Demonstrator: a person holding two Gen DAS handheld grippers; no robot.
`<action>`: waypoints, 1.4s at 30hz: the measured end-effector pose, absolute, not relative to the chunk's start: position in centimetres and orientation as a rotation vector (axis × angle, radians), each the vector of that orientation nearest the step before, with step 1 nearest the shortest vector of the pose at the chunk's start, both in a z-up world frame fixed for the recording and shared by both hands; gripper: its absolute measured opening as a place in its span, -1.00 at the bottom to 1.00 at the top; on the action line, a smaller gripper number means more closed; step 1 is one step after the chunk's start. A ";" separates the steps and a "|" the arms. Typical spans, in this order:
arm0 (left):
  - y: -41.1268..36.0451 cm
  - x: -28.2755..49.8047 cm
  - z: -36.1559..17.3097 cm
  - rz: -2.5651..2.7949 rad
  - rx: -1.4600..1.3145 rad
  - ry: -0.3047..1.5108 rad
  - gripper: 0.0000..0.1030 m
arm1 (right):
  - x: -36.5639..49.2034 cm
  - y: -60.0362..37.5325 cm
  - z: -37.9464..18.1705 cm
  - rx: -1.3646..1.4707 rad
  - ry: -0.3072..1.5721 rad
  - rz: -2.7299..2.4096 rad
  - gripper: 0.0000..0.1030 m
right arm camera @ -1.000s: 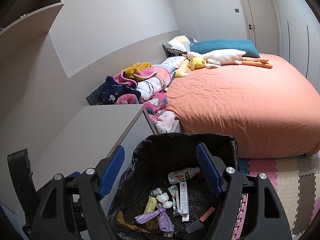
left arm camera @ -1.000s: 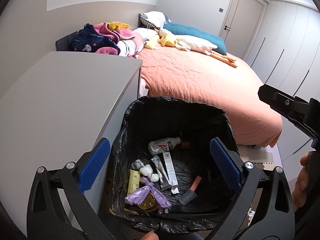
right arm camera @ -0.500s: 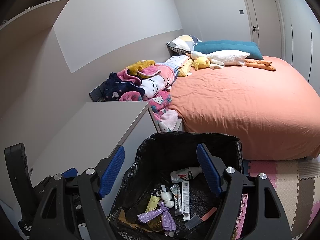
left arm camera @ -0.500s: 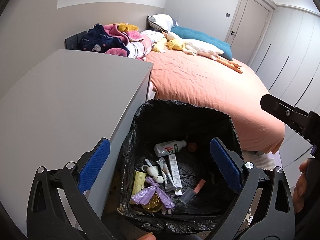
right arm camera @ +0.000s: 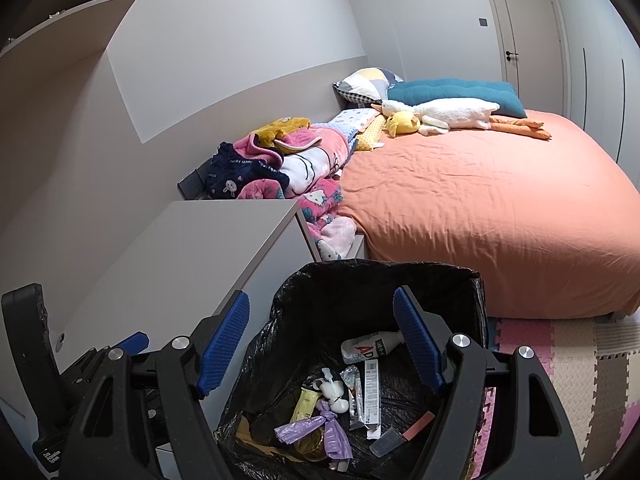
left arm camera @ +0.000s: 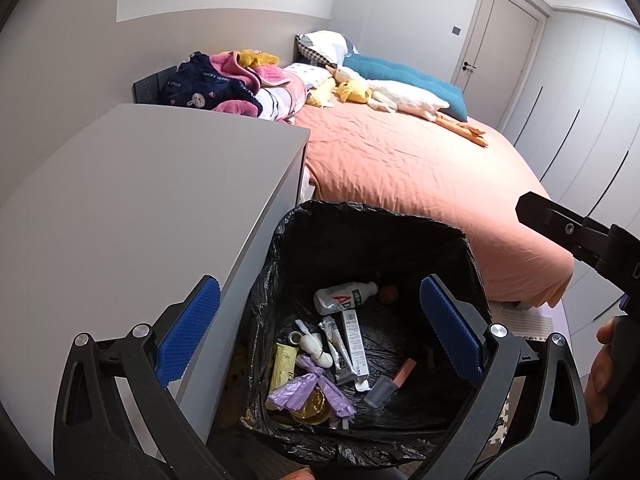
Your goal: Collect trash
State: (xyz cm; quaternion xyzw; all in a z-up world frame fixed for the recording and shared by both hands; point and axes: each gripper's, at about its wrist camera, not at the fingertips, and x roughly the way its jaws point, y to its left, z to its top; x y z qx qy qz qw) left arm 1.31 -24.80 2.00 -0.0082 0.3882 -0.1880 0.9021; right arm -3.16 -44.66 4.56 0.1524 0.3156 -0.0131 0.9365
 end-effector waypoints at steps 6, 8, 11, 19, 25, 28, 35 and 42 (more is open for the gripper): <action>-25.1 1.1 2.3 -0.383 0.000 0.791 0.88 | -3.1 -44.7 4.5 0.311 0.645 -0.024 0.46; -25.1 1.1 2.4 -0.385 0.007 0.788 0.88 | -3.1 -44.7 4.5 0.313 0.644 -0.026 0.46; -25.1 1.1 2.5 -0.385 0.009 0.787 0.88 | -3.2 -44.7 4.5 0.312 0.645 -0.026 0.46; -25.1 1.1 2.6 -0.390 0.010 0.790 0.88 | -3.2 -44.7 4.4 0.312 0.646 -0.025 0.46; -25.1 1.1 2.7 -0.394 0.015 0.794 0.88 | -3.3 -44.7 4.4 0.312 0.646 -0.026 0.46; -25.1 1.1 2.6 -0.399 0.016 0.795 0.88 | -3.3 -44.7 4.3 0.313 0.647 -0.024 0.46; -25.3 1.0 2.5 -0.393 0.027 0.792 0.88 | -3.3 -44.7 4.3 0.315 0.647 -0.025 0.46; -26.0 0.8 2.2 -0.352 0.083 0.769 0.88 | -3.3 -44.7 4.3 0.314 0.648 -0.025 0.46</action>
